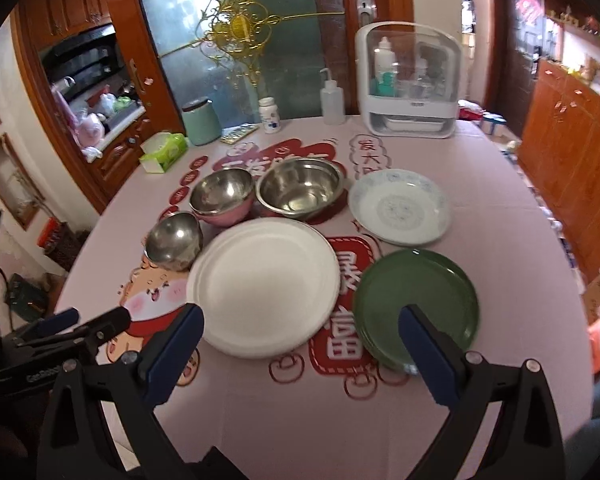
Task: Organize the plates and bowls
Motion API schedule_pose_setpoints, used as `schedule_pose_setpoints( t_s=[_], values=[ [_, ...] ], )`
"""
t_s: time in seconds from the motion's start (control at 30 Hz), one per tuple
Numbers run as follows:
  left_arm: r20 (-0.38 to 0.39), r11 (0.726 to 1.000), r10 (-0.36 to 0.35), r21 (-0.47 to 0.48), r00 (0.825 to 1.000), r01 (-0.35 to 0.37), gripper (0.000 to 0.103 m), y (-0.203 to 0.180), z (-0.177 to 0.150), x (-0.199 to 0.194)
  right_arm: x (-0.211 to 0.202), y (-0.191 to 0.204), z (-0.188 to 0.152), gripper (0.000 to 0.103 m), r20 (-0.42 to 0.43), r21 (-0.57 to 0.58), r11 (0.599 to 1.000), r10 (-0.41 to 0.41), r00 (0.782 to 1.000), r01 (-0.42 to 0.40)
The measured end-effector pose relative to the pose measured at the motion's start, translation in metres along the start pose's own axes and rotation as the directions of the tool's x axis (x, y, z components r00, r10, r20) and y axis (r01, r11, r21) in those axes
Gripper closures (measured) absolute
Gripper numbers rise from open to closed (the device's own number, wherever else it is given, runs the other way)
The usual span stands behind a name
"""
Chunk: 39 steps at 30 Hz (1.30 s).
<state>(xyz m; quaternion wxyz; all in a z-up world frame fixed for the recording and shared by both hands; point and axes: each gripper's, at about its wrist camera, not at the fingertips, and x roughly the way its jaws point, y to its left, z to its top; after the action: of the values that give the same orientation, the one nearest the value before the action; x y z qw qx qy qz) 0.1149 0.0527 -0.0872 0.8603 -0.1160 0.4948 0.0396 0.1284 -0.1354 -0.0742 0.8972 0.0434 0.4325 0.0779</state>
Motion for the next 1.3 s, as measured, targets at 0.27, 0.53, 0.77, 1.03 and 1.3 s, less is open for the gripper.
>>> schedule_pose_setpoints(
  t_s=[0.27, 0.53, 0.77, 1.03, 1.3],
  values=[
    [-0.039, 0.998, 0.045, -0.044, 0.998, -0.047, 0.001, 0.001, 0.008, 0.045, 0.042, -0.023, 0.015, 0.005, -0.002, -0.060, 0.990, 0.125, 0.992, -0.125],
    [-0.068, 0.993, 0.109, -0.037, 0.992, -0.112, 0.001, -0.011, 0.013, 0.082, 0.096, -0.046, 0.023, 0.011, -0.075, -0.053, 0.981, 0.180, 0.981, -0.184],
    [-0.125, 0.983, 0.157, -0.072, 0.980, -0.167, 0.006, -0.009, 0.020, 0.115, 0.138, -0.056, 0.028, 0.019, -0.132, -0.040, 0.973, 0.219, 0.967, -0.226],
    [-0.187, 0.972, 0.156, -0.144, 0.970, -0.184, 0.020, 0.006, 0.026, 0.147, 0.176, -0.057, 0.030, 0.035, -0.190, -0.020, 0.964, 0.258, 0.947, -0.266],
    [-0.228, 0.964, 0.142, -0.190, 0.963, -0.187, 0.035, 0.015, 0.027, 0.170, 0.200, -0.059, 0.033, 0.048, -0.215, 0.017, 0.965, 0.258, 0.942, -0.260]
  ],
)
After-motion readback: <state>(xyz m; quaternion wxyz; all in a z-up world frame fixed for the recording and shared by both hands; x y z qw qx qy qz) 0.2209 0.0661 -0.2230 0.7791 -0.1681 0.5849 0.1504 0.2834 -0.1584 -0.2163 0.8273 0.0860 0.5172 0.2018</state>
